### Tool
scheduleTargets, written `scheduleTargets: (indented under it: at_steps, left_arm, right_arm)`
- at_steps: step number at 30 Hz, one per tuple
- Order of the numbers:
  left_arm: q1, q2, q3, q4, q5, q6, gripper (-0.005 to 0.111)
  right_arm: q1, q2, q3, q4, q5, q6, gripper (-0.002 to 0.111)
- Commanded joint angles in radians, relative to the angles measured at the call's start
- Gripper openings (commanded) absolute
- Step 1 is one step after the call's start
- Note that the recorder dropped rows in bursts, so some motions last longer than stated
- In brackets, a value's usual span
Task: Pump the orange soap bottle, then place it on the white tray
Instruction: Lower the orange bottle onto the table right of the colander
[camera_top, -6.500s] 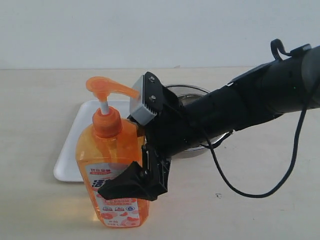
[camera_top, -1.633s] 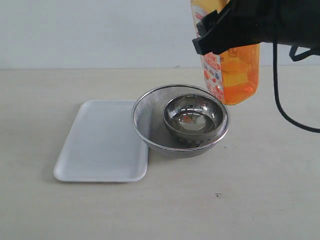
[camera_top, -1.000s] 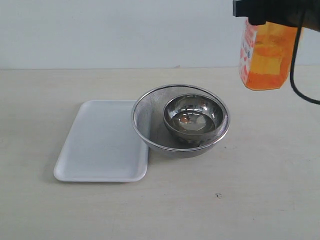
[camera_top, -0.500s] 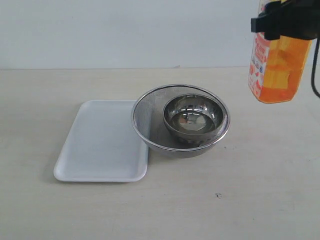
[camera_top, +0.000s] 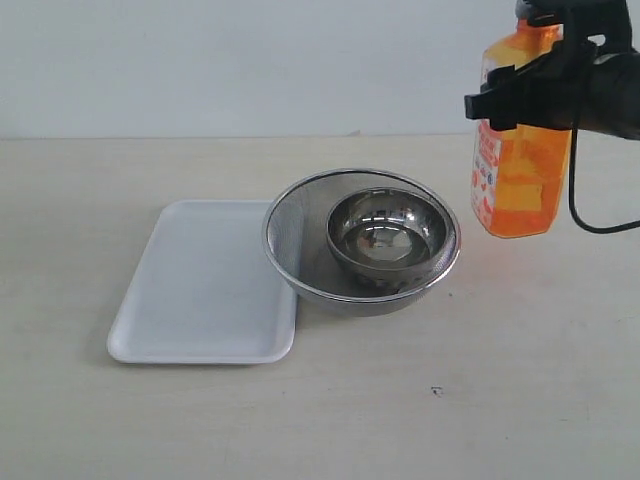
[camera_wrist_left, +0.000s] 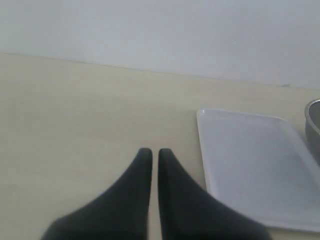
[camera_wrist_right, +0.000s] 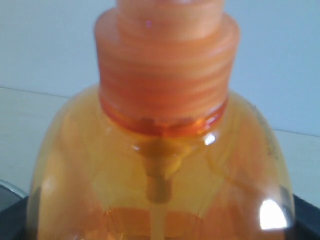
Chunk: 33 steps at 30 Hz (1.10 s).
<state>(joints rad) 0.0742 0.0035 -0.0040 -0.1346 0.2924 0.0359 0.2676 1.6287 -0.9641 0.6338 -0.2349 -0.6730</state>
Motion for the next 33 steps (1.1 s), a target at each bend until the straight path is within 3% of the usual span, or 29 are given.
scheduleTargets:
  at_steps: [1, 14, 21, 33]
  left_arm:
    - [-0.005, -0.004, 0.004, -0.007, -0.001, -0.004, 0.005]
    - [-0.005, -0.004, 0.004, -0.007, -0.001, -0.004, 0.005]
    - [-0.005, -0.004, 0.004, -0.007, -0.001, -0.004, 0.005]
    - [-0.005, -0.004, 0.004, -0.007, -0.001, -0.004, 0.005]
  right_arm:
    - [-0.008, 0.01, -0.013, -0.136, -0.111, 0.09, 0.0]
    - [-0.008, 0.115, -0.013, -0.417, -0.229, 0.302, 0.0]
    - [-0.008, 0.14, 0.019, -0.565, -0.305, 0.309, 0.0]
    - [-0.006, 0.14, 0.117, -0.625, -0.418, 0.339, 0.0]
